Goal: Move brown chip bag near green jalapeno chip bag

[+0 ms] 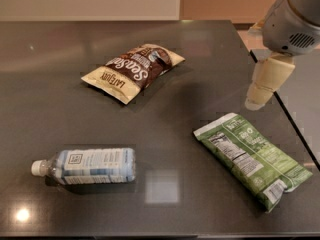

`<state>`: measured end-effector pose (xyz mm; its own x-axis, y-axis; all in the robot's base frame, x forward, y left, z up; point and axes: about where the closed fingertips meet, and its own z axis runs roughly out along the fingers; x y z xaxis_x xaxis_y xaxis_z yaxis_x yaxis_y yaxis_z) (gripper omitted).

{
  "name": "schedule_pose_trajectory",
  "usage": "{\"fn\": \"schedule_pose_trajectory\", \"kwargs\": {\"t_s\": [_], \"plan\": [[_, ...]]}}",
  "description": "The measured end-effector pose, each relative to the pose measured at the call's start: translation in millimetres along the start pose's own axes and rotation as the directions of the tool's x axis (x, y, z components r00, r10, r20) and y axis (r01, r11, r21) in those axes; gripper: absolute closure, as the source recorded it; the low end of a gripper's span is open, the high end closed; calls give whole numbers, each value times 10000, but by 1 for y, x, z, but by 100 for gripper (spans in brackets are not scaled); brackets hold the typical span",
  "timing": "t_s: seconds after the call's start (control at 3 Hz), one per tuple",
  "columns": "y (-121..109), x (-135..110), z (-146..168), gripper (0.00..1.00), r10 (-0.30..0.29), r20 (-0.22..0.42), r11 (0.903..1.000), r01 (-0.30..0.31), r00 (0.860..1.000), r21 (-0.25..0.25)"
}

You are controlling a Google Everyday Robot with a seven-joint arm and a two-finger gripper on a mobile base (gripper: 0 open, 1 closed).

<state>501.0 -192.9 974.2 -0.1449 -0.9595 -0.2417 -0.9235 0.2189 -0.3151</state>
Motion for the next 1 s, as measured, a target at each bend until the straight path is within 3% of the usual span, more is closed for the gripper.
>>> {"fn": "schedule_pose_trajectory", "kwargs": {"t_s": [0.67, 1.0], "plan": [[-70, -46, 46, 0, -959, 960, 9953, 939, 9907, 252], [-100, -80, 71, 0, -1447, 1768, 9895, 1425, 9735, 251]]}}
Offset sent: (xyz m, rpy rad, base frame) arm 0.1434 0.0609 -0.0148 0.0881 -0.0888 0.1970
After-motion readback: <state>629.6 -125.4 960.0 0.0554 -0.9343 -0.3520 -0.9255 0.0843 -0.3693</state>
